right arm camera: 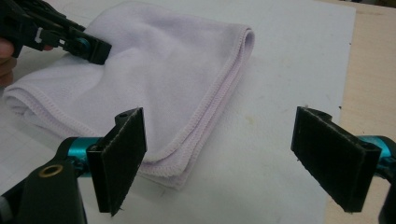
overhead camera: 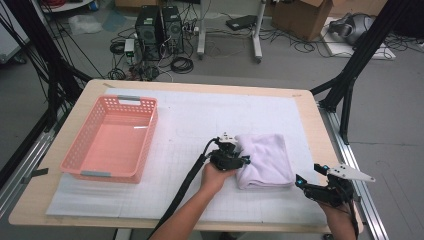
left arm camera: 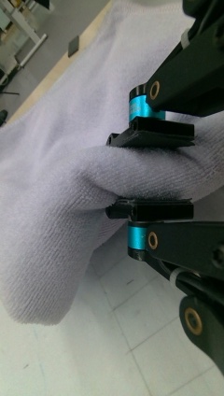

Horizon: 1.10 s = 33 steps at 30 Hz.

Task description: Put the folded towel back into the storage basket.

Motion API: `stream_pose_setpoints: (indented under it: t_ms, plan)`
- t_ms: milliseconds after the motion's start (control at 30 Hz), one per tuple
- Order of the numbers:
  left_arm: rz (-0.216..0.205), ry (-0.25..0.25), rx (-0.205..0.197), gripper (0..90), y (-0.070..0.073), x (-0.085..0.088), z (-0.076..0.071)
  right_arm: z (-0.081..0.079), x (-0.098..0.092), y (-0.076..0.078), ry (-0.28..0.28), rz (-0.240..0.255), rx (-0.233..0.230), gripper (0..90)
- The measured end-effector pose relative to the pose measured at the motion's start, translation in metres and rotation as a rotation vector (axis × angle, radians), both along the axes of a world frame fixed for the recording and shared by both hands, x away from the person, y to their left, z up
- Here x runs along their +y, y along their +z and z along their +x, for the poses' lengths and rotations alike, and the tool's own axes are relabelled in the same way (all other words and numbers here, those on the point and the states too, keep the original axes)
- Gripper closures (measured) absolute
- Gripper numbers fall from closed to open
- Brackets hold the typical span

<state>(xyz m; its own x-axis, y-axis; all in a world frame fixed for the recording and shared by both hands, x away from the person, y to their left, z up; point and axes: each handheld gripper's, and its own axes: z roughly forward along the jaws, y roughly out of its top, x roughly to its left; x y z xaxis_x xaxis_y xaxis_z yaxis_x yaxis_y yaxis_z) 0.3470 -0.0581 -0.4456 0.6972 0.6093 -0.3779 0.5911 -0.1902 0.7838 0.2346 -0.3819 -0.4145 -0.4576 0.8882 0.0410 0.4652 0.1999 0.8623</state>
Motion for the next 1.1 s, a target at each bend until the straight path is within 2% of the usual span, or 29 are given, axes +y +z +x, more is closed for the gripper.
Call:
stream_pose_setpoints:
  t_ms: [33, 100, 300, 467, 733, 1100]
  plan:
    - [0.0, 0.0, 0.0, 69.2, 0.0, 0.0, 0.0, 0.0, -0.001, 0.0, 0.0, -0.002, -0.003, 17.1]
    - [-0.036, -0.002, -0.012, 69.7, 0.005, 0.005, -0.001, 0.0, -0.001, 0.0, -0.002, 0.001, -0.003, 17.1]
    - [-0.086, -0.024, -0.048, 70.8, 0.016, 0.012, -0.005, 0.0, 0.0, 0.0, -0.001, 0.003, -0.004, 17.1]
    - [-0.135, -0.061, -0.107, 71.2, 0.024, 0.024, -0.008, 0.0, 0.0, 0.001, -0.002, 0.005, -0.003, 17.1]
    - [-0.156, -0.079, -0.158, 71.2, 0.04, 0.043, -0.012, 0.0, 0.0, 0.001, 0.0, 0.006, -0.006, 17.1]
    - [-0.148, -0.117, -0.231, 71.5, 0.059, 0.065, -0.02, 0.0, 0.002, 0.002, 0.0, 0.007, -0.01, 17.1]
